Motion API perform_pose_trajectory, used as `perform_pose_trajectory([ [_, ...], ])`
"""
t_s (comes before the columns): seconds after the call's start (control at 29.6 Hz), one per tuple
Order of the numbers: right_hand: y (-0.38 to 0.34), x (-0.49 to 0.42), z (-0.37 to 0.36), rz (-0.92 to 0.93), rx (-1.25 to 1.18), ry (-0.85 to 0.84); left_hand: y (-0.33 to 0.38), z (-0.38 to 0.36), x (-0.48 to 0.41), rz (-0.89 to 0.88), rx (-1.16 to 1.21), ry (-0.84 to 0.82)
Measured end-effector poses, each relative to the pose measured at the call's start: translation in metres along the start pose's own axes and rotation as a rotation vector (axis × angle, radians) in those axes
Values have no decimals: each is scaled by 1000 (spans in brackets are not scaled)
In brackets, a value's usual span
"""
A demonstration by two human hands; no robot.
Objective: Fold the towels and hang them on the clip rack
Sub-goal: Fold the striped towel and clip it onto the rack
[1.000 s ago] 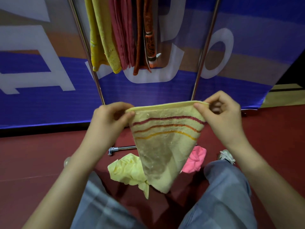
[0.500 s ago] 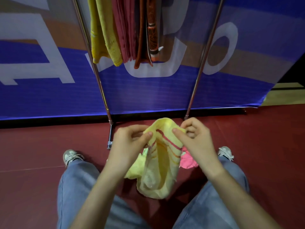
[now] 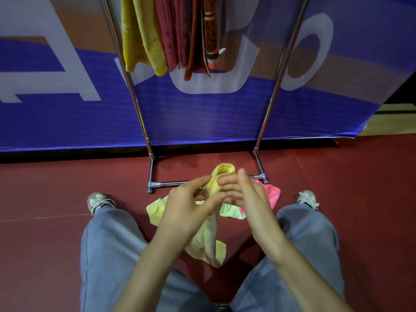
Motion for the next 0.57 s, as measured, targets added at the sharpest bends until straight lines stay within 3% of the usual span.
perform_pose_trajectory([
  [0.14, -2, 4, -5, 50, -16, -125, -1, 6, -2, -40, -71, 4],
  [0.24, -5, 3, -1, 103, 119, -204, 0, 5, -1, -51, -66, -59],
  [0.34, -8, -3, 7, 122, 383, -304, 3, 4, 0, -97, -88, -122],
  [0.47, -16, -14, 22, 221, 979, -293, 7, 6, -4, -114, -99, -142],
  [0.57, -53, -19, 24, 426, 1028, -182, 32, 12, -18, -189, -162, -176],
])
Point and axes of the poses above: each hand's wrist, its own x-axis away from the middle knuckle, its own z-axis out of the back of the hand, y = z × x, the point moved 8 cm from there along -x, towards the middle knuckle, and after that the axes turned 10 degrees about x, right-handed, at the moved point
